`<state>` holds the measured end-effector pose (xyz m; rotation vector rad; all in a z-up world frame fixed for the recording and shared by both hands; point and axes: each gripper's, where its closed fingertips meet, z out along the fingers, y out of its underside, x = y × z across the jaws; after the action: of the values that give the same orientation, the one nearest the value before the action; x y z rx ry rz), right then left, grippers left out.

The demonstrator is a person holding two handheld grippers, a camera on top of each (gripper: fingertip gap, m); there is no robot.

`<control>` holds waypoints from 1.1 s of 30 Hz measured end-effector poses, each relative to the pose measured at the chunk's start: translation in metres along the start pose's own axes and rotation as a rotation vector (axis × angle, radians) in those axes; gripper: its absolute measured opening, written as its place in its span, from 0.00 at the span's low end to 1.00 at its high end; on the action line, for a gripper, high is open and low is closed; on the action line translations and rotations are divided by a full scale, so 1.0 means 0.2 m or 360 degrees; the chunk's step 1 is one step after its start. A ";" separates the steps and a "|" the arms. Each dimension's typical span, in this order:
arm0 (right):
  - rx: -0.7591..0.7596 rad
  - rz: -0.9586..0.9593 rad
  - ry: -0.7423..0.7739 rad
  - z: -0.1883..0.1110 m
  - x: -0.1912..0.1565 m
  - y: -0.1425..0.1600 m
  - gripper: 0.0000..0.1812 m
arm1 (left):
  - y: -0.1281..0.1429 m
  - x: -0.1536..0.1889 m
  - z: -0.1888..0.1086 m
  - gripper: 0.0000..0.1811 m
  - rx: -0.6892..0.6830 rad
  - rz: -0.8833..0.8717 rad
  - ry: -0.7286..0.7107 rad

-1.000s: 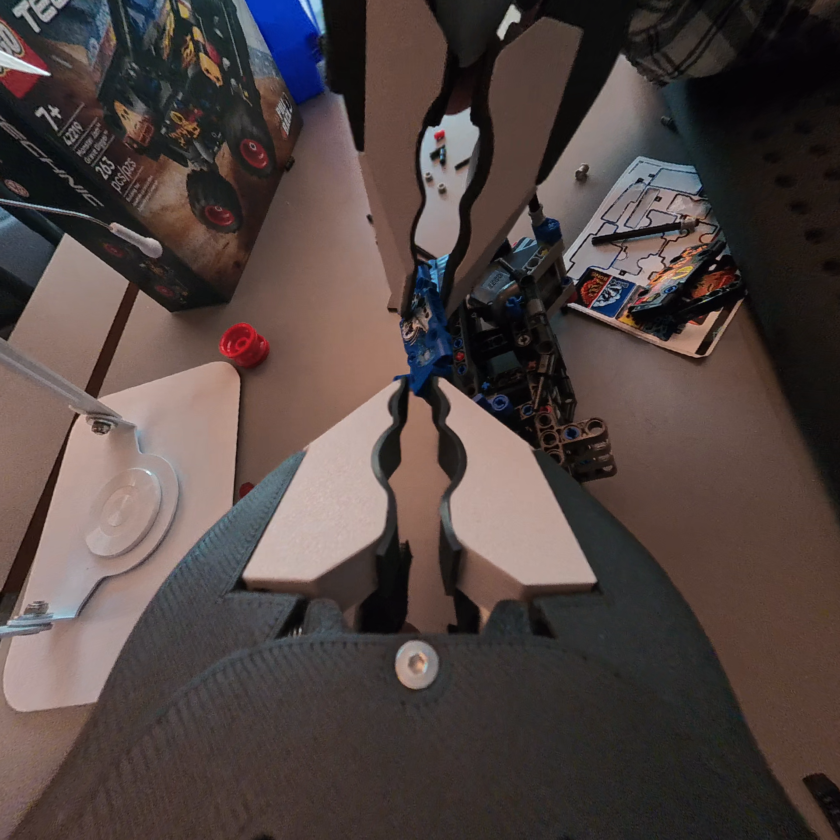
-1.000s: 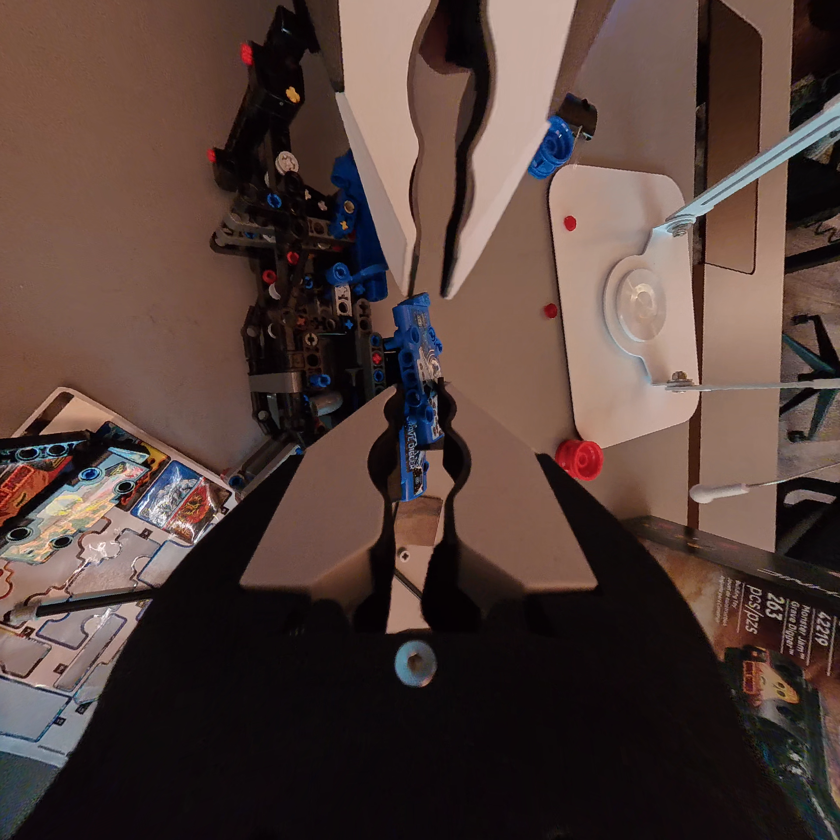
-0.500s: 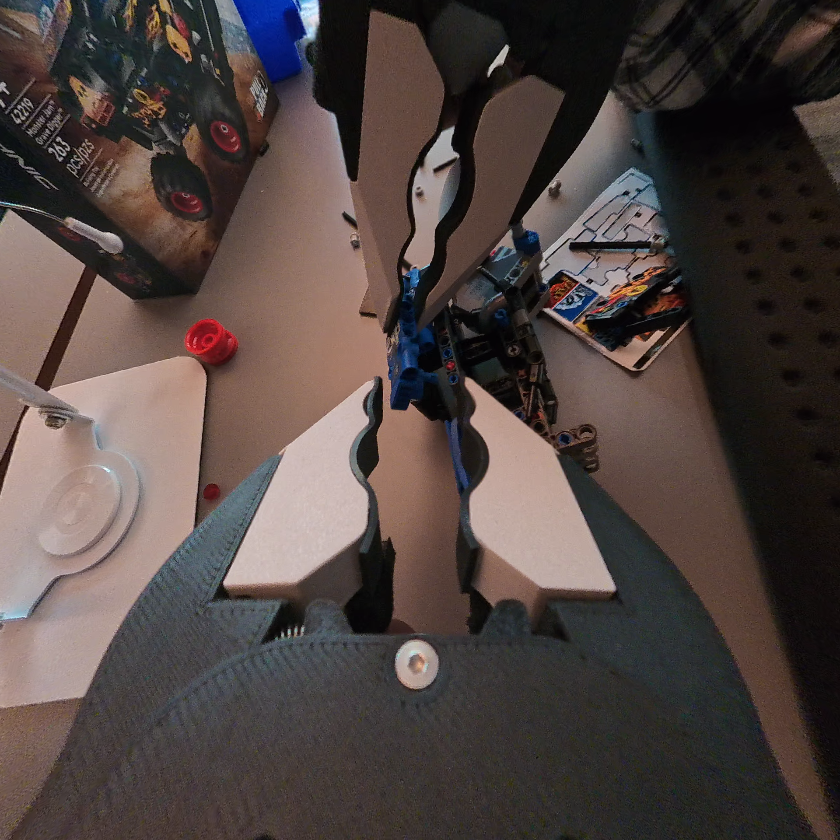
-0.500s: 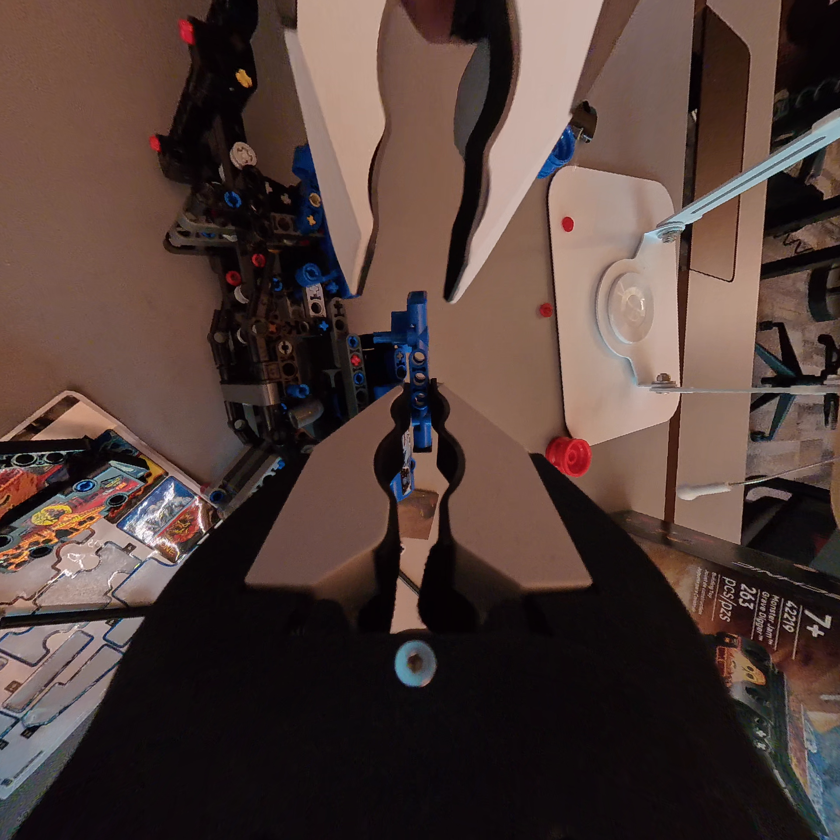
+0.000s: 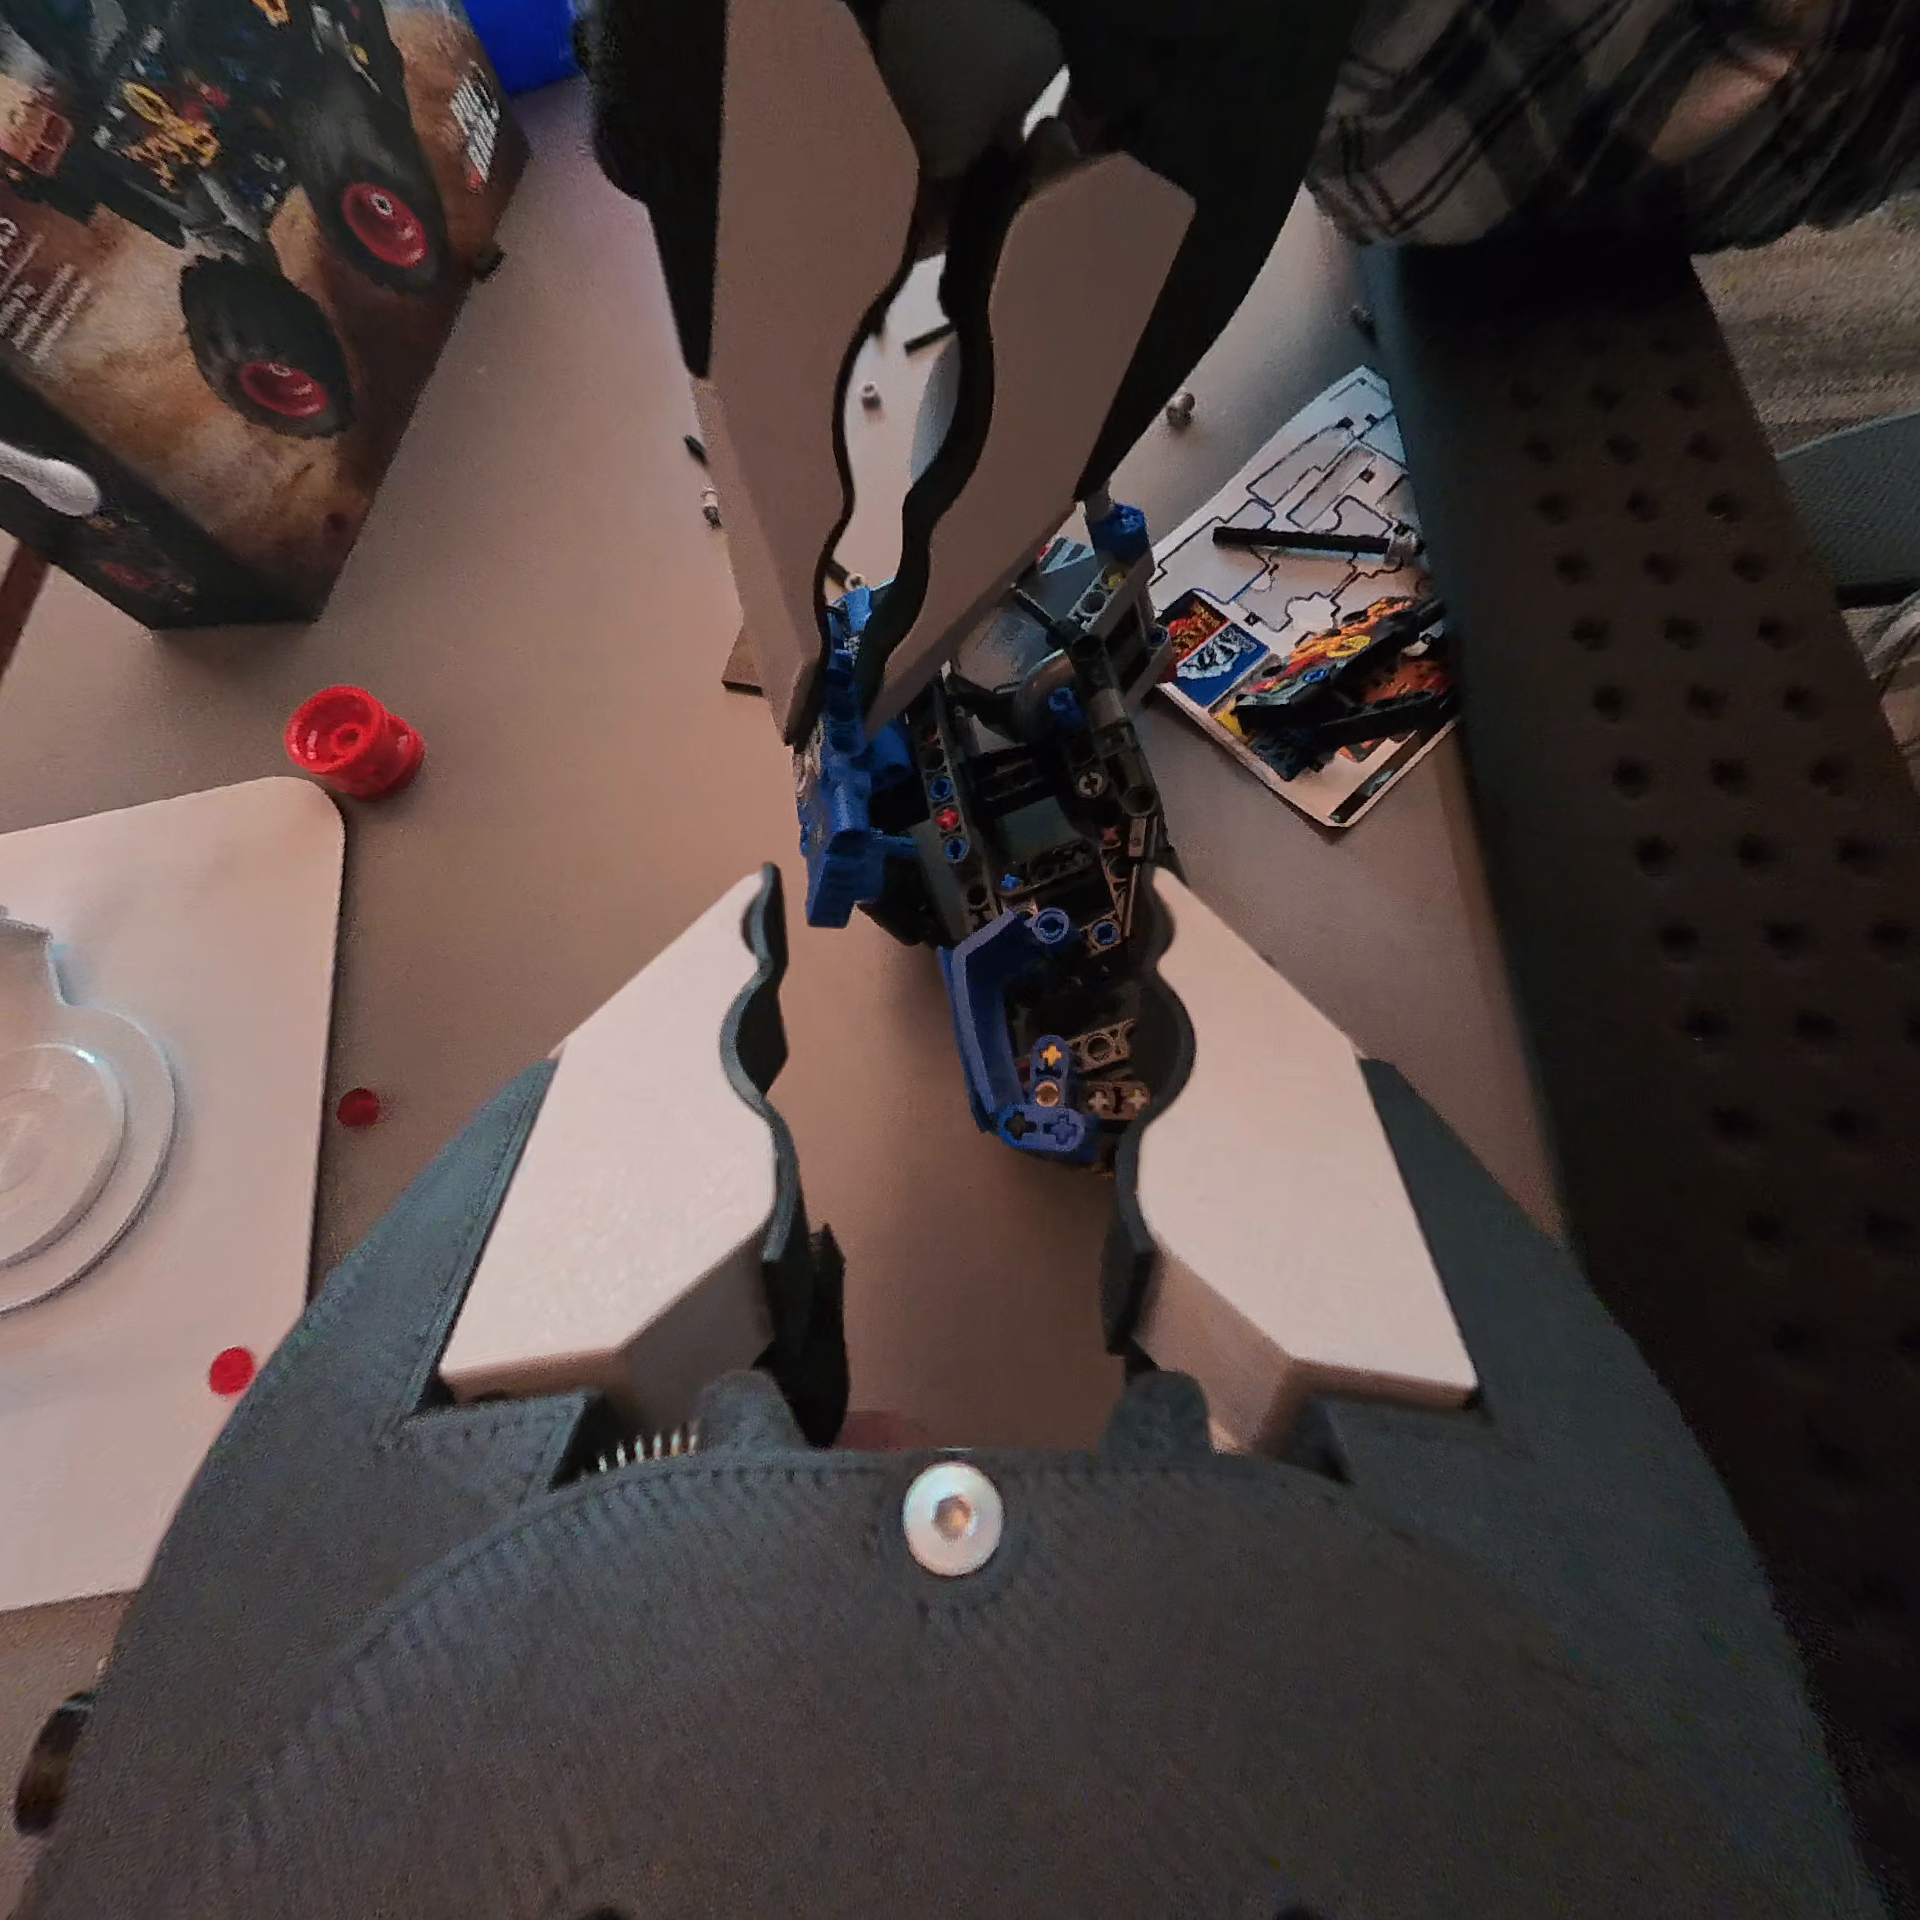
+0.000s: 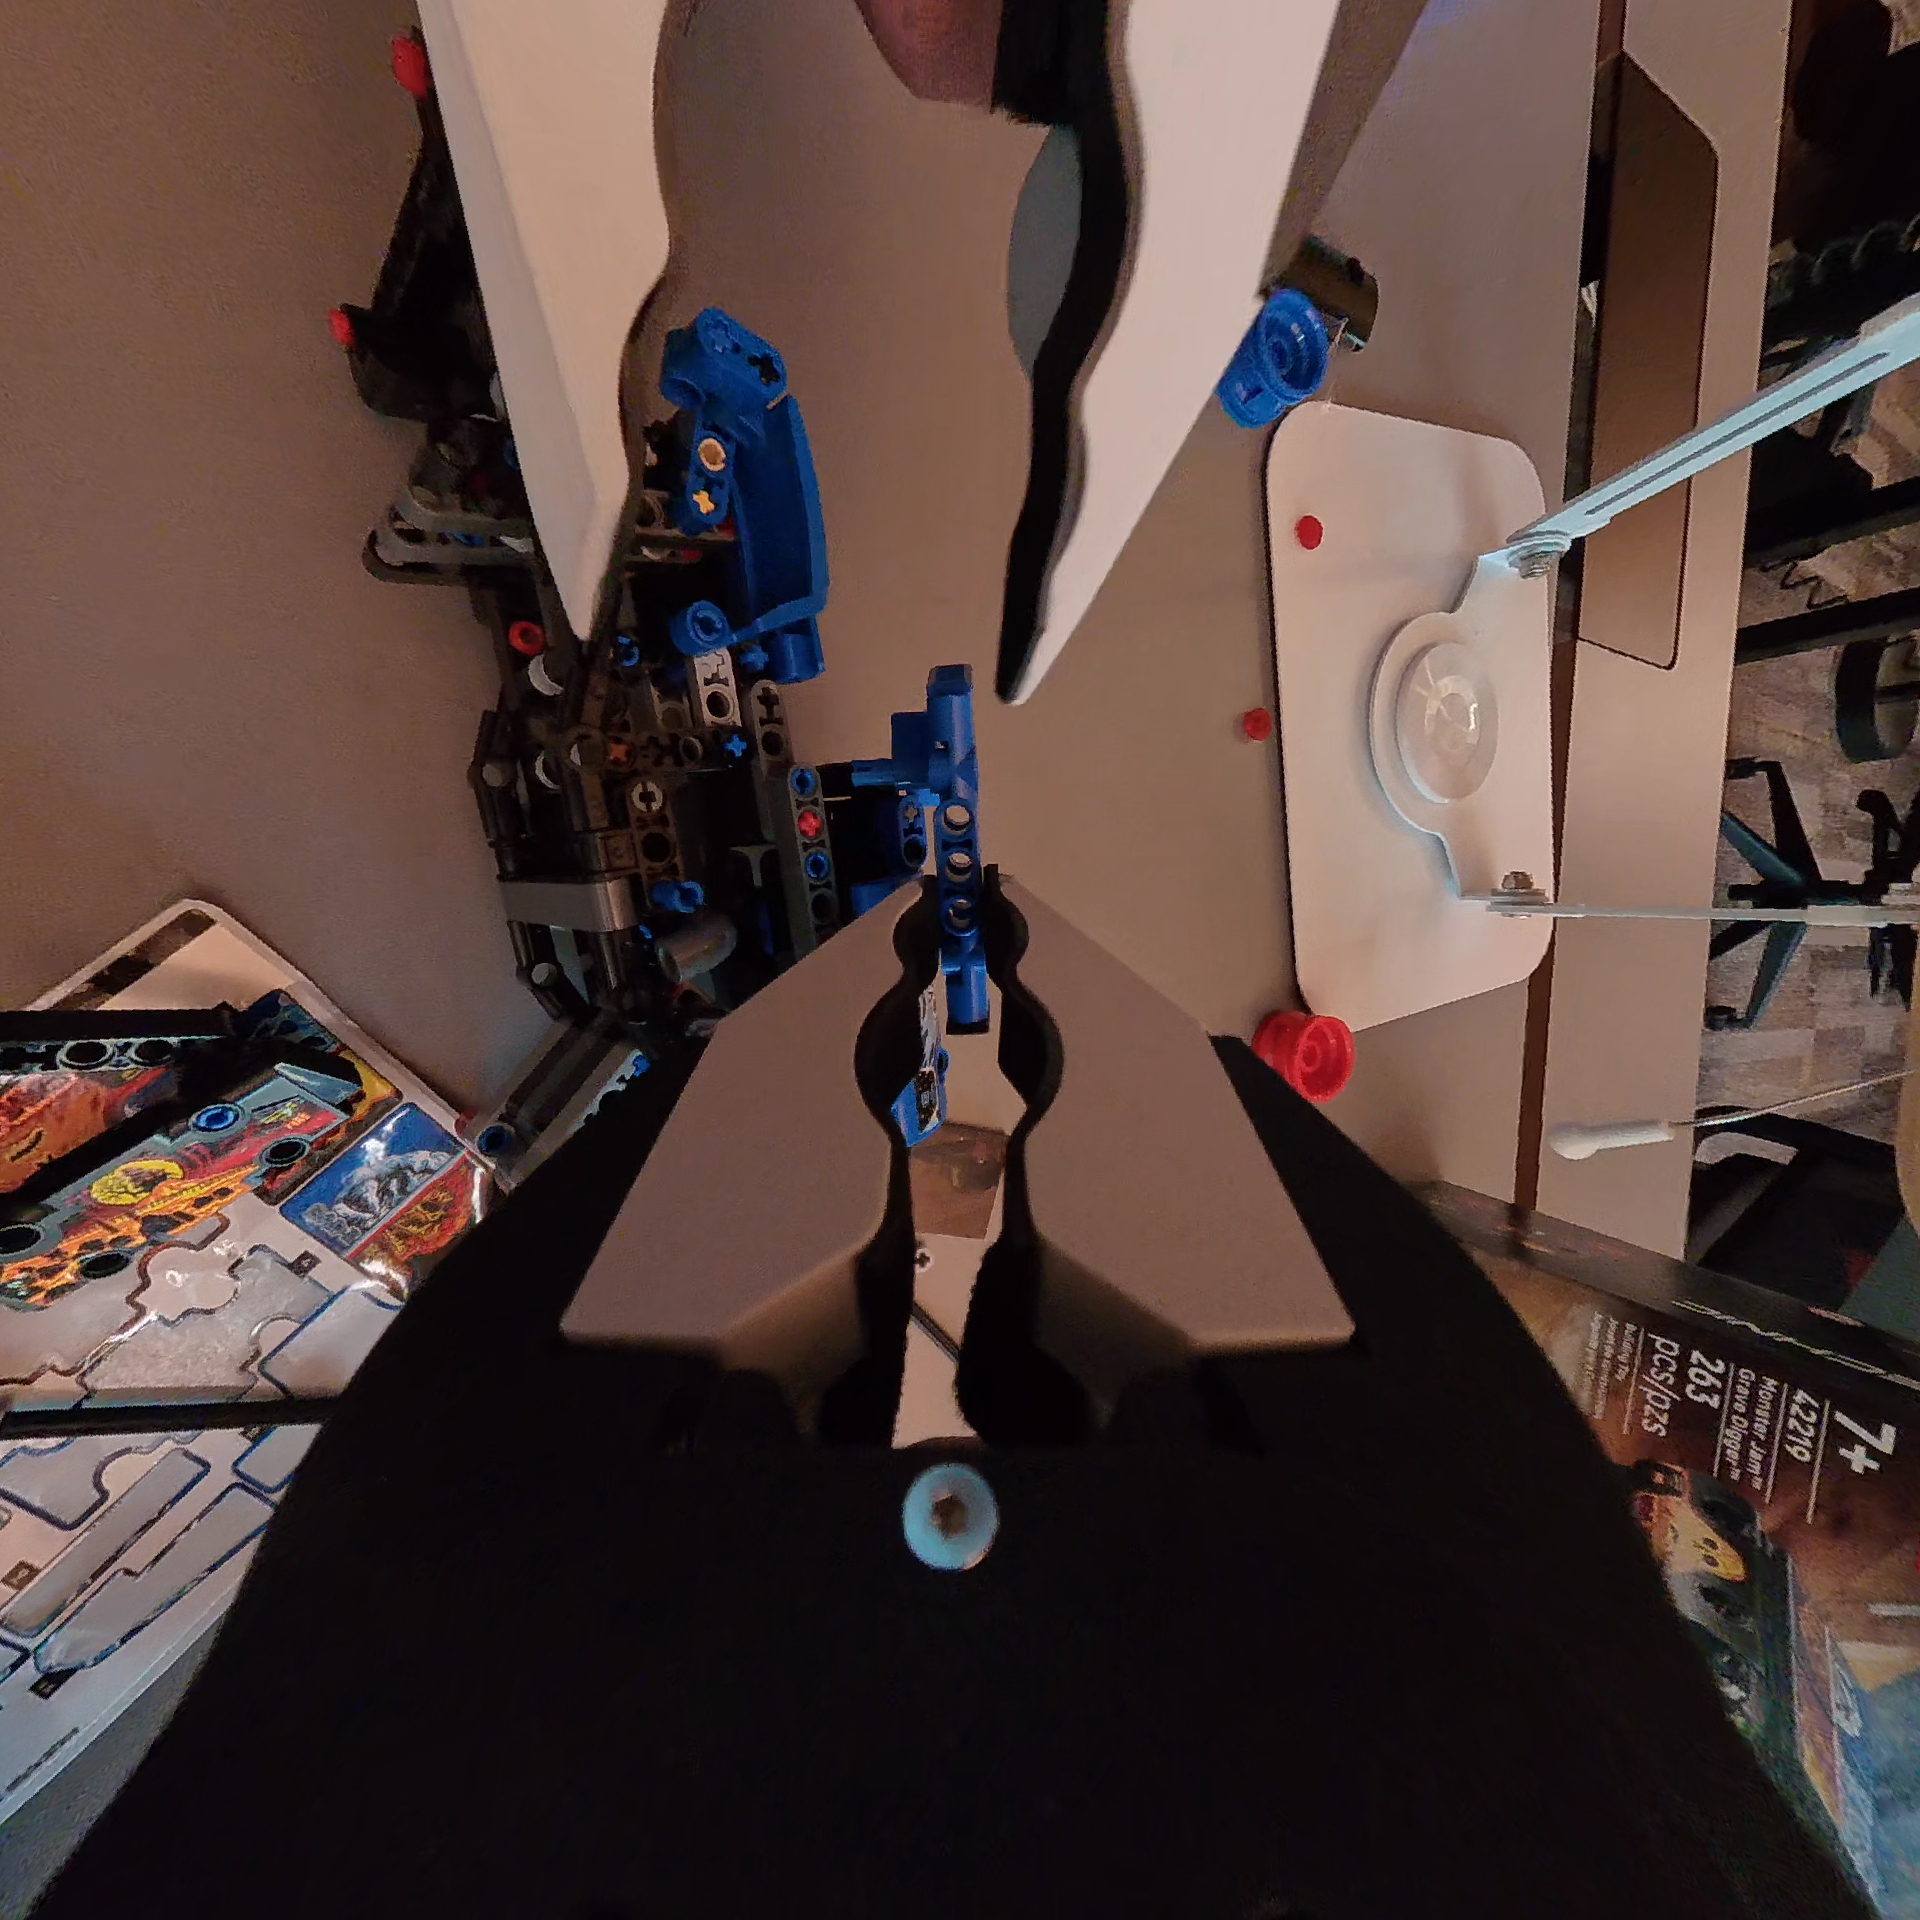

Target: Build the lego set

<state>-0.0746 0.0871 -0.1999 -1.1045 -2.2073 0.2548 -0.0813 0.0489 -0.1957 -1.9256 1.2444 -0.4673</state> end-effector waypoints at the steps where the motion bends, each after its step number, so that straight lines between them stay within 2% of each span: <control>1: 0.0000 0.0015 -0.0012 0.00 0.00 0.00 0.03 | 0.01 0.00 0.01 0.36 -0.0020 -0.0002 0.0000; 6: 0.0042 0.0049 -0.0095 -0.02 -0.04 -0.01 0.06 | -0.01 0.02 0.02 0.24 0.0031 -0.0016 0.0005; 11: 0.0090 0.0107 -0.0174 -0.03 -0.06 -0.01 0.08 | -0.01 0.01 0.02 0.19 0.0078 -0.0079 0.0003; 15: 0.0101 0.0119 -0.0203 -0.04 -0.07 -0.01 0.07 | -0.02 0.01 0.02 0.18 0.0090 -0.0097 0.0018; 18: 0.0104 0.0106 -0.0162 -0.04 -0.05 0.00 0.05 | -0.02 0.01 0.02 0.21 0.0112 -0.0123 0.0023; 27: 0.0173 0.0194 -0.0129 -0.08 0.00 0.02 0.03 | -0.04 0.02 -0.05 0.46 0.0190 -0.0281 0.0101; 30: 0.0193 0.0202 -0.0139 -0.09 0.00 0.02 0.03 | -0.06 0.04 -0.10 0.52 0.0218 -0.0307 0.0116; 33: 0.0212 0.0223 -0.0127 -0.11 0.02 0.02 0.03 | -0.03 0.10 -0.14 0.57 0.0112 -0.0287 0.0138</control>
<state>-0.0591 0.0904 -0.1838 -1.1943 -2.1499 0.5067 -0.0868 0.0207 -0.1769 -1.9840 1.0971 -0.6853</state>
